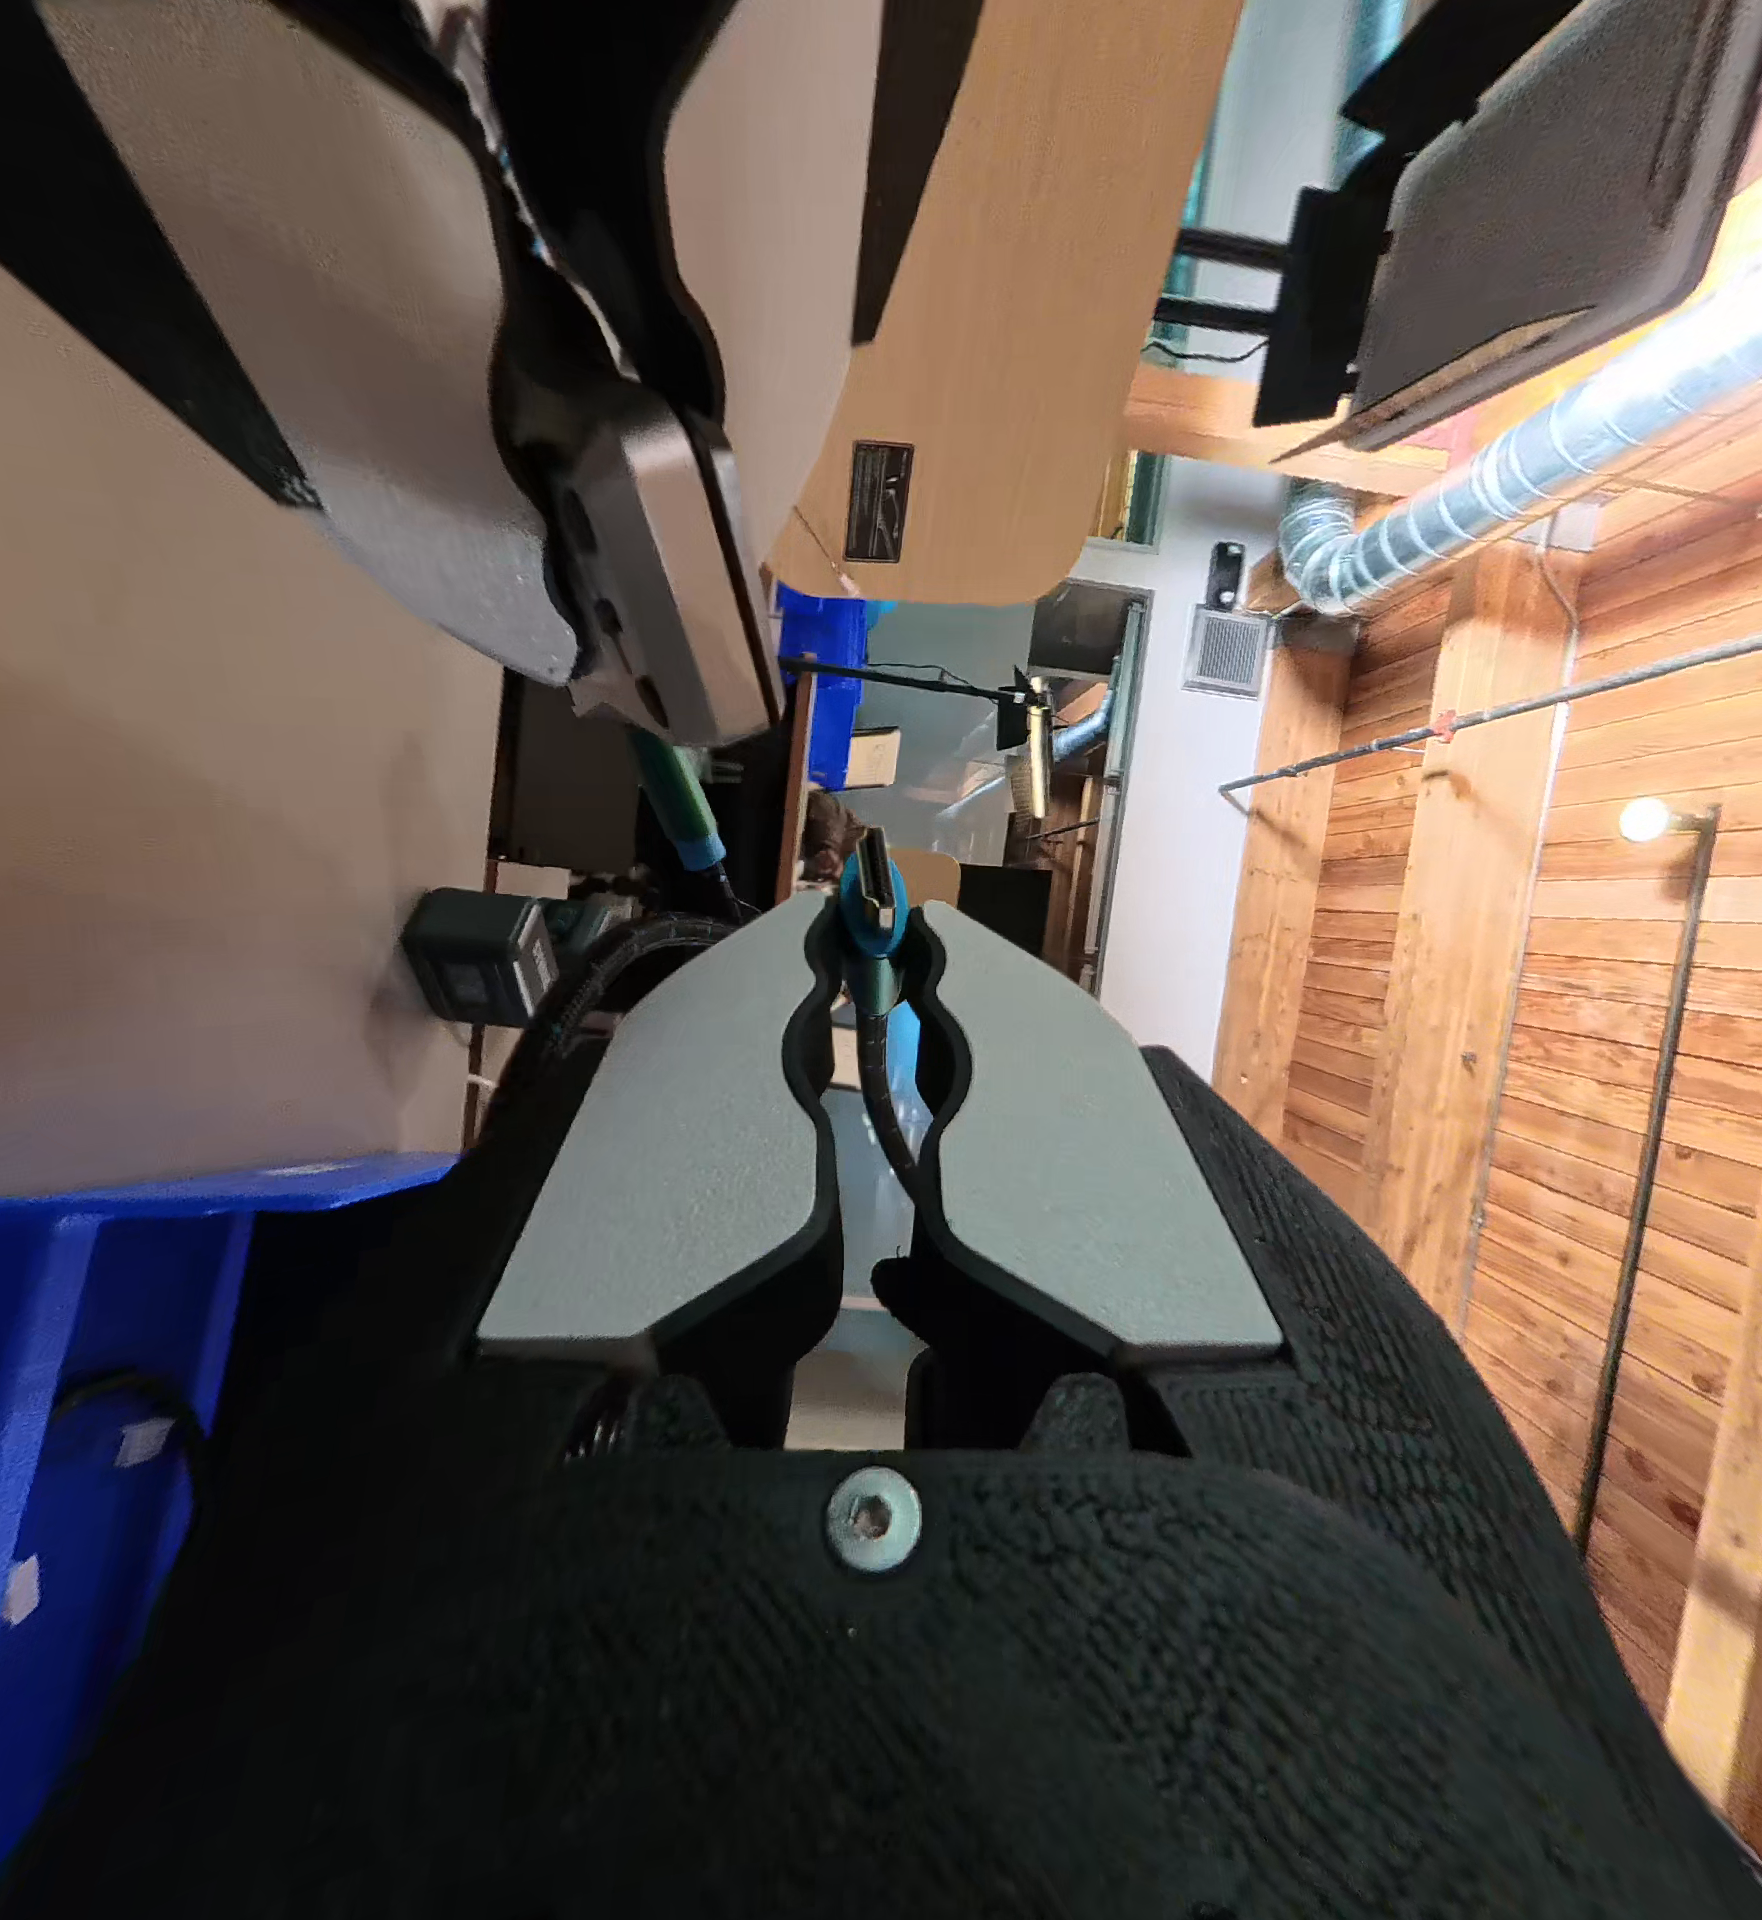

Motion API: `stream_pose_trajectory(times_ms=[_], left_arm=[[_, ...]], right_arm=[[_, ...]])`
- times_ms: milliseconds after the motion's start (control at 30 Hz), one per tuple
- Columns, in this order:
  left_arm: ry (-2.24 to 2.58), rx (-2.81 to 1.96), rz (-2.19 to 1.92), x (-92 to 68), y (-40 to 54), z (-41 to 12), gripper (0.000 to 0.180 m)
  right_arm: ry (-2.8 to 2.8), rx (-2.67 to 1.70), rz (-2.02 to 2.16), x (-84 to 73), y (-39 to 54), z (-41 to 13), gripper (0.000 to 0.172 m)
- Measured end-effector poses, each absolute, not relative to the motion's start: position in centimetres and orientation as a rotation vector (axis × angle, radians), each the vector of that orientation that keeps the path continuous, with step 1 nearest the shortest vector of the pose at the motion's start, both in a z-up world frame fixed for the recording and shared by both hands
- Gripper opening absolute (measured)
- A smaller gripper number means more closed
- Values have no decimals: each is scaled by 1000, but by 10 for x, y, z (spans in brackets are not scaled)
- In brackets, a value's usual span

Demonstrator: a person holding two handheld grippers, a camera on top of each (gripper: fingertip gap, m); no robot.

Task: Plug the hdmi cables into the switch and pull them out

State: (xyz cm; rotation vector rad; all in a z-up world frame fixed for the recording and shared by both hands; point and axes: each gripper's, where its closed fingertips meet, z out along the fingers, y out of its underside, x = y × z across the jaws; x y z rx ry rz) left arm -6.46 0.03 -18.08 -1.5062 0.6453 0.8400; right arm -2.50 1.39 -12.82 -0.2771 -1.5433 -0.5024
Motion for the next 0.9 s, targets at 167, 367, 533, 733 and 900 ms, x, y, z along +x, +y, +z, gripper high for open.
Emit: stream_pose_trajectory(times_ms=[167,367,533,733,900], left_arm=[[657,-1550,780,-63,3,-185,22],[679,-1620,668,-60,3,-190,22],[694,-1650,604,-60,0,-190,22],[597,-1534,761,-77,-3,-173,22],[495,-1534,822,-92,-3,-167,22]], right_arm=[[-1378,-133,-598,-20,18,-112,11],[-1278,-30,-635,-12,30,-95,11],[-1322,-76,-559,0,42,-83,10],[-1289,-214,-463,23,44,-67,10],[-1241,-383,-510,48,40,-64,10]])
